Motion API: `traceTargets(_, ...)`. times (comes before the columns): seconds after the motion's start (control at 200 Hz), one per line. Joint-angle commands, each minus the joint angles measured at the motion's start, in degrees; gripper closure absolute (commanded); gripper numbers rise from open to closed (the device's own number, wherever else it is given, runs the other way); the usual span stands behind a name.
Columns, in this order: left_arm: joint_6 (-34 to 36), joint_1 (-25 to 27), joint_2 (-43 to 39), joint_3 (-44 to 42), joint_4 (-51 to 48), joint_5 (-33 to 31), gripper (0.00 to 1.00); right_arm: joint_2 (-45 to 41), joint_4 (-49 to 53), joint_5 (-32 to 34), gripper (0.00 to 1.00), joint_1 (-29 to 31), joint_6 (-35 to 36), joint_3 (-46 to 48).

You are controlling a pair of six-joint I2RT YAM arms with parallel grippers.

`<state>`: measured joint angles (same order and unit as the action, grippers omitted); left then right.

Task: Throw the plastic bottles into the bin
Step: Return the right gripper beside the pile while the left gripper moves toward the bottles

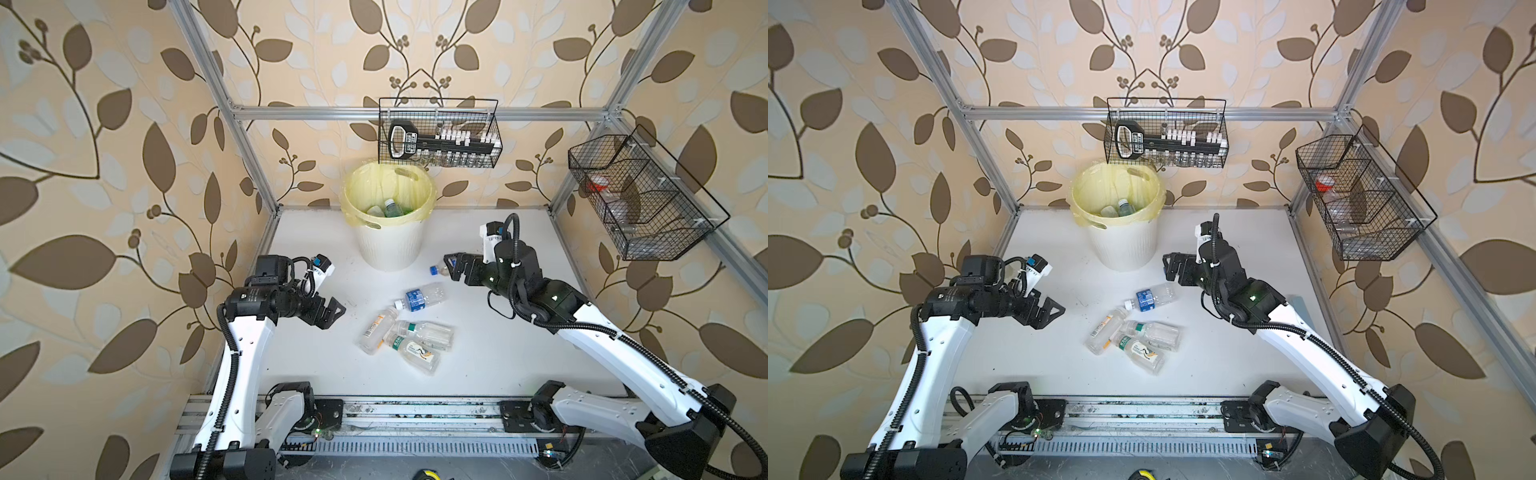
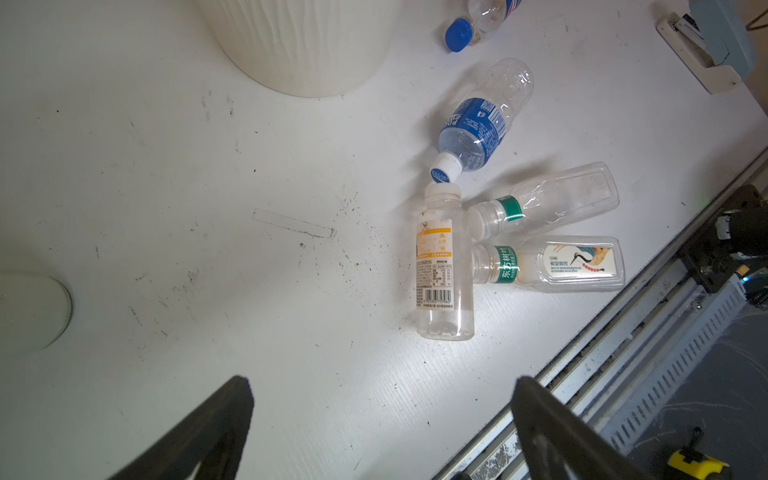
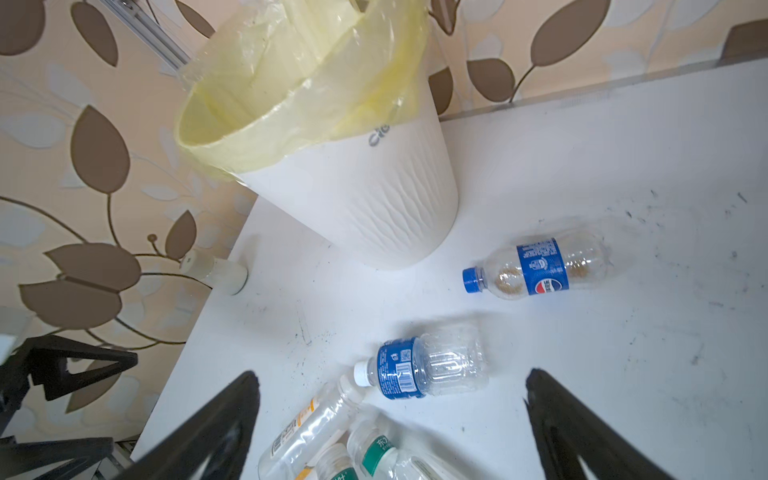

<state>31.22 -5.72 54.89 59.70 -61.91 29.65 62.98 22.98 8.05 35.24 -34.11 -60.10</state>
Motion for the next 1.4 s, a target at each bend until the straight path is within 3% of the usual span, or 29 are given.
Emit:
traceTargets(0.0, 2.35, 0.03, 0.16, 0.38, -2.47, 2.14, 0.01, -1.64, -1.70, -2.54, 0.00, -0.26, -0.61, 1.88)
traceTargets(0.375, 0.35, 3.74, 2.72, 0.50, -2.13, 1.47, 0.01, -5.93, -0.67, -2.36, 0.00, -0.08, -3.52, 10.65)
traceTargets(0.66, -1.93, 9.81, 3.82, 0.16, -1.24, -1.14, 0.01, -12.33, 1.84, 0.62, 0.00, 0.70, -7.44, 17.42)
traceTargets(1.015, -8.56, 14.49, 0.99, -3.54, 7.74, -4.49, 0.01, -17.14, 4.21, 2.31, 0.00, 0.75, -9.06, 20.68)
traceTargets(1.2, -21.39, 15.45, 3.72, -3.60, 12.85, -11.84, 0.01, -18.32, 4.97, 2.82, 0.00, 0.70, -9.49, 21.42)
traceTargets(1.395, -28.40, 18.63, 6.35, -4.86, 14.55, -14.36, 0.01, -18.64, 5.01, 3.36, 0.00, 0.67, -10.08, 22.10)
